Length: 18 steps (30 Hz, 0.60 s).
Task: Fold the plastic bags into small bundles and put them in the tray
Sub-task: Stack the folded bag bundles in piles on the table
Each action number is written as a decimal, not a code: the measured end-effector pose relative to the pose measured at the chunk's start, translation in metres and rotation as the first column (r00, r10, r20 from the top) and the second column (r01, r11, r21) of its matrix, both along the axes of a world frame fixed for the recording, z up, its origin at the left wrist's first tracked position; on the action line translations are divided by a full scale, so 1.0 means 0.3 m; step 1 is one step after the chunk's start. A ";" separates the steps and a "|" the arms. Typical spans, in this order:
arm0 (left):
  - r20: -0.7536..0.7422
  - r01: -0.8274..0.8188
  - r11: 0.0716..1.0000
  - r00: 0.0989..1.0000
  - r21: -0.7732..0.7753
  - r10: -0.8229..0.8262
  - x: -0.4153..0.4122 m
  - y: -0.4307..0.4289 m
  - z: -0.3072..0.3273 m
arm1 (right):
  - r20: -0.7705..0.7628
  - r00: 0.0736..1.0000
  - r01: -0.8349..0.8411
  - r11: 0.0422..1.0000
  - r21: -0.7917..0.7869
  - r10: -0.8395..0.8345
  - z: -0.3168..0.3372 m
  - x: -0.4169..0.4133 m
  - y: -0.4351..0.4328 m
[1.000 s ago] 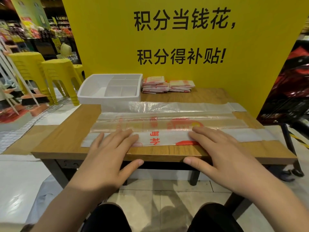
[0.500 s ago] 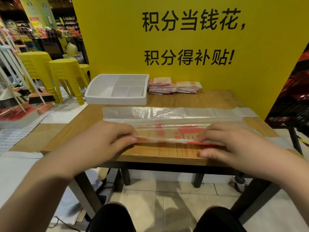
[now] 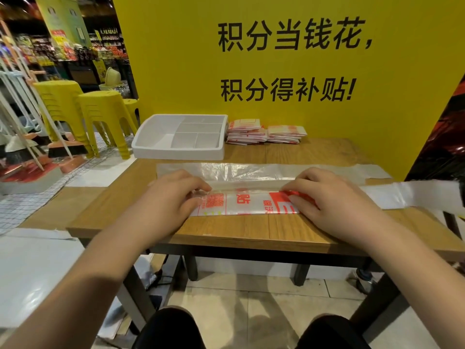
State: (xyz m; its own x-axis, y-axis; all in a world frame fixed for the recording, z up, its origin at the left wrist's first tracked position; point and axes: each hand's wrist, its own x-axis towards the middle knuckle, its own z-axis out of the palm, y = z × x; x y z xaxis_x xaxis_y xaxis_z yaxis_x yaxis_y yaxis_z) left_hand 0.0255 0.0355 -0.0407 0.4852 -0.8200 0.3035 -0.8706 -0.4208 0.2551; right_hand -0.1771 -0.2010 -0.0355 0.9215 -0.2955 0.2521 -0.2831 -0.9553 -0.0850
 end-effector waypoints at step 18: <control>0.044 -0.142 0.948 0.990 0.286 0.135 -0.206 0.007 -0.093 | -0.218 0.976 0.018 0.986 0.168 0.019 -0.057 -0.017 0.199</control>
